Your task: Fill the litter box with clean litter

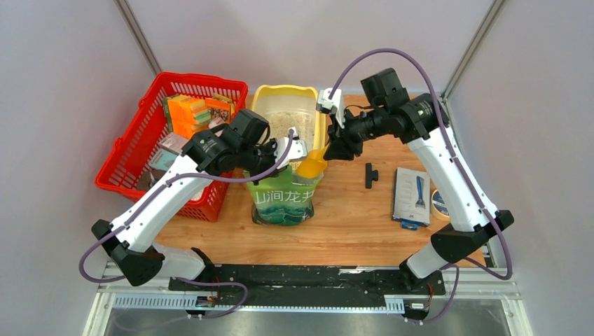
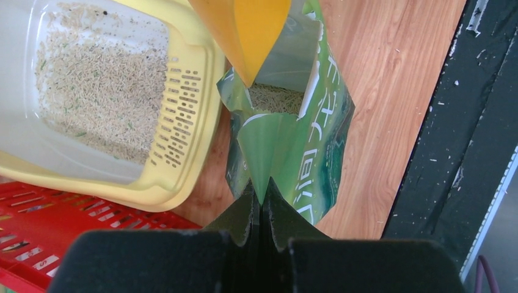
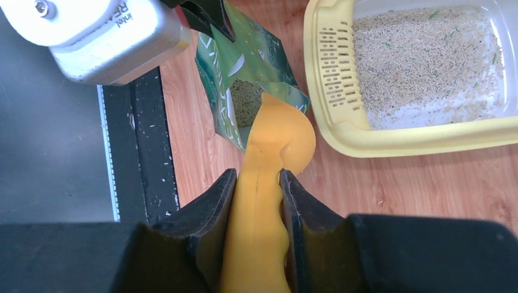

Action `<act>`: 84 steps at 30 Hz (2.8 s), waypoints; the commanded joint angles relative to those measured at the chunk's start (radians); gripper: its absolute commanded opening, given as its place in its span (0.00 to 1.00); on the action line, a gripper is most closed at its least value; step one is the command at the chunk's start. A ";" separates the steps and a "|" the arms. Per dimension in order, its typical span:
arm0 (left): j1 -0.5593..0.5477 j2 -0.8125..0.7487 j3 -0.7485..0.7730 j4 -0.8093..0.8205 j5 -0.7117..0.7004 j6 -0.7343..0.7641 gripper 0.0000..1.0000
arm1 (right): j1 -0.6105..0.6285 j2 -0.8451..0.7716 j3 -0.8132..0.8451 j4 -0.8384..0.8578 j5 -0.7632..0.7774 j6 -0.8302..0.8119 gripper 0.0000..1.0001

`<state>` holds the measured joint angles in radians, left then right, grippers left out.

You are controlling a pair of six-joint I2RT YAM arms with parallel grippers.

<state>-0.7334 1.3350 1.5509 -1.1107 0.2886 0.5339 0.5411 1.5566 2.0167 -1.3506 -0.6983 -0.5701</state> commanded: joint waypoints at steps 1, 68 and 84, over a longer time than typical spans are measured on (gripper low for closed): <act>-0.004 -0.071 0.011 0.064 0.008 -0.052 0.00 | 0.042 0.014 -0.007 -0.048 0.075 -0.048 0.00; -0.004 -0.264 -0.037 0.171 0.026 -0.079 0.00 | -0.171 -0.030 -0.596 0.716 -0.191 1.113 0.00; -0.006 -0.230 0.014 0.060 0.023 0.052 0.00 | -0.288 -0.026 -0.723 0.949 -0.441 1.297 0.00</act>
<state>-0.7368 1.1618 1.4521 -1.1103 0.2718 0.5434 0.3241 1.5478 1.3056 -0.5507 -1.1339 0.6163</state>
